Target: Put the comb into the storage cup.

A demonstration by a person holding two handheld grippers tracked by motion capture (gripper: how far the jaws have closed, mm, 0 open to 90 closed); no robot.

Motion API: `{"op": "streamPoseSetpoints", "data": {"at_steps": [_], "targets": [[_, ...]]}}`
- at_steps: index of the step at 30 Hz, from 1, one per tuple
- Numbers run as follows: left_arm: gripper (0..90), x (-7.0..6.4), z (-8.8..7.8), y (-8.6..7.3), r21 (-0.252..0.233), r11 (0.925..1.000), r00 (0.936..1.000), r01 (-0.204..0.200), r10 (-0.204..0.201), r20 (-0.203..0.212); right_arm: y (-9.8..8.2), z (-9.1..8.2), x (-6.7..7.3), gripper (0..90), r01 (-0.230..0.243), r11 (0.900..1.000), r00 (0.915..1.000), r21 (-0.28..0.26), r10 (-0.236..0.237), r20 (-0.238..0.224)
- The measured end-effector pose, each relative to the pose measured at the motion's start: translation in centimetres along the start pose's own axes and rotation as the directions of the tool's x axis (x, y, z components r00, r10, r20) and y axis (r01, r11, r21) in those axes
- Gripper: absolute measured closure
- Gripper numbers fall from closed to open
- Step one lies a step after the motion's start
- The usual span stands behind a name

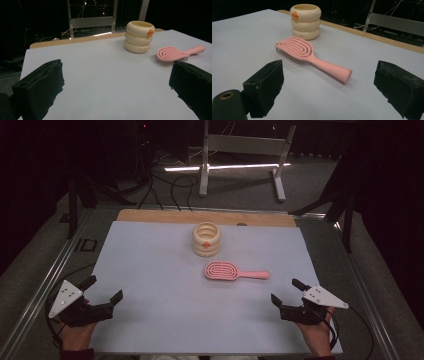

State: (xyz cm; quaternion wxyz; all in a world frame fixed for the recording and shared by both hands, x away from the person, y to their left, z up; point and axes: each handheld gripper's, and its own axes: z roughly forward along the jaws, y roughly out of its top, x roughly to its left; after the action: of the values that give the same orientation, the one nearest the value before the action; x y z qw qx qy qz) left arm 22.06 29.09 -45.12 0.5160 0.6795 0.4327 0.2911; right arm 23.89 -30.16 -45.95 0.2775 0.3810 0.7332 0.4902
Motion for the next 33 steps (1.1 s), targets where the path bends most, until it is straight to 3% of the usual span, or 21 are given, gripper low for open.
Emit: {"op": "streamPoseSetpoints", "data": {"at_steps": [23,33], "targets": [[0.2,-0.2,0.2,-0.1,-0.007,0.9999,0.9999,-0.008,0.008,-0.013,0.4,0.4,0.5,8.9,0.024,1.000,0.9997,0.013,-0.024,-0.009],[0.2,-0.4,0.5,-0.1,-0.008,1.0000,1.0000,-0.005,0.005,-0.008,2.0,1.0,0.6,8.9,0.050,0.999,0.9987,0.004,-0.050,-0.012]]}}
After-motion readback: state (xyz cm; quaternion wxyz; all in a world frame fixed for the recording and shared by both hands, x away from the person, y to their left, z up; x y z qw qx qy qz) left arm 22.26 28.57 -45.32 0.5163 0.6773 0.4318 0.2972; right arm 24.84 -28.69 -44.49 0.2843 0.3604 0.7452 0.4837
